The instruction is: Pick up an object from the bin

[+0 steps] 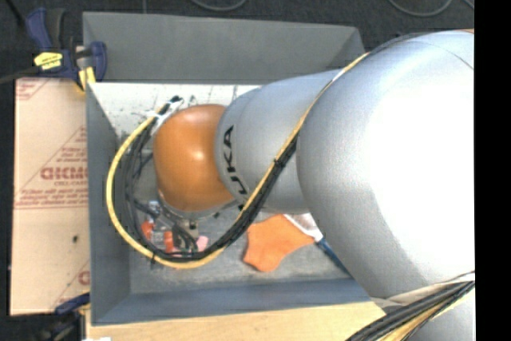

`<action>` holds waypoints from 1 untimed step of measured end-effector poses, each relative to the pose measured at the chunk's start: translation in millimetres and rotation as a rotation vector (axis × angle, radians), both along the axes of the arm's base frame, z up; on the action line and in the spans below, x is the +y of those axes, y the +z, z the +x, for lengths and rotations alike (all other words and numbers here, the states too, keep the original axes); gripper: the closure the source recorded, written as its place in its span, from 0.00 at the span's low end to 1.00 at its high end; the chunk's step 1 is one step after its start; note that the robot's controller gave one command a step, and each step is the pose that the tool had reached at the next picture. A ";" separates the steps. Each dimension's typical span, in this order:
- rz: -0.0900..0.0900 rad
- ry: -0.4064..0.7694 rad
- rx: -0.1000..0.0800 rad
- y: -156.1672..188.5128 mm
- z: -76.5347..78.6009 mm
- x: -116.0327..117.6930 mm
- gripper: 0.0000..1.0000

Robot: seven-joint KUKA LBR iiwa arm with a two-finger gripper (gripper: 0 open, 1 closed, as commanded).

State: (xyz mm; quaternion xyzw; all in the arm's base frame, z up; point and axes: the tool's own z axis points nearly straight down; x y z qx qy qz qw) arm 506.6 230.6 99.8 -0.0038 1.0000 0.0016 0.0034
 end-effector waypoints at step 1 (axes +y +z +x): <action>0.000 -0.001 0.000 12.1 0.1 -0.2 1.00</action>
Offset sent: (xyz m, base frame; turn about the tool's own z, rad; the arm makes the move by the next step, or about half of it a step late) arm 0.0000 0.0000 0.0435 0.0000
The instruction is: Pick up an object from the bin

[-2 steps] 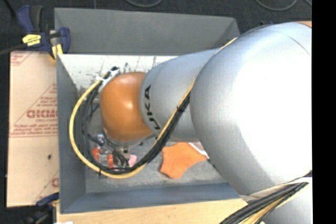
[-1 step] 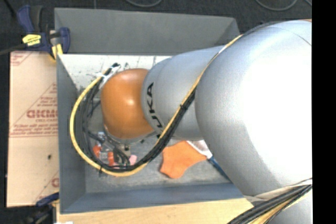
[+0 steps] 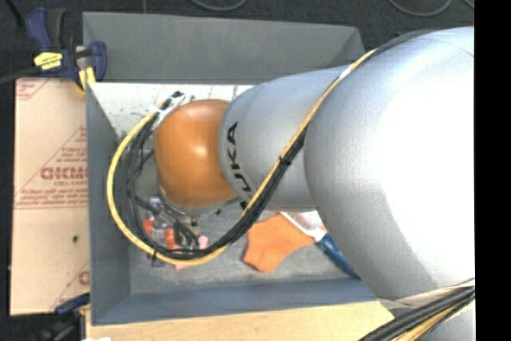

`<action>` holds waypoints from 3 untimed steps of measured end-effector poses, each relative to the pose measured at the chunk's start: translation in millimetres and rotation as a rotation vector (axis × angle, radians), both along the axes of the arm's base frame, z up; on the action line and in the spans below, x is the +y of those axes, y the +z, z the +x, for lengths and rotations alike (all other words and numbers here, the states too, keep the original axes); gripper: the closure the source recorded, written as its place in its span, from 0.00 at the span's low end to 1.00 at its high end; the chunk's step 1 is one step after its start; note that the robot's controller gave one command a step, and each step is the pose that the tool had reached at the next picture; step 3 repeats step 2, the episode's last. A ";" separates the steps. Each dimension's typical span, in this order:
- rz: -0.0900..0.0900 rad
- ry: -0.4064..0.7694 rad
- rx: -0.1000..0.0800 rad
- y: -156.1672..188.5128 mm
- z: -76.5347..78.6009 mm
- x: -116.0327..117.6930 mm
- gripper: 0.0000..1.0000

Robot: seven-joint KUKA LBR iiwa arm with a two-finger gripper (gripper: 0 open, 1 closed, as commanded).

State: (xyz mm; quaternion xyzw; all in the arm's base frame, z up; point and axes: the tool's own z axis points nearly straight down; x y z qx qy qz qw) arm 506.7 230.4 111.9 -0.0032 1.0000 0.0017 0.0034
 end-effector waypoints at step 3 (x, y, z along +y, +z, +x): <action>0.001 -0.002 -0.001 20.0 0.5 -0.1 1.00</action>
Offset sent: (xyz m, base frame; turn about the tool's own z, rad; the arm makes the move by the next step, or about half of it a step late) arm 0.0000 0.0000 0.0428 0.0000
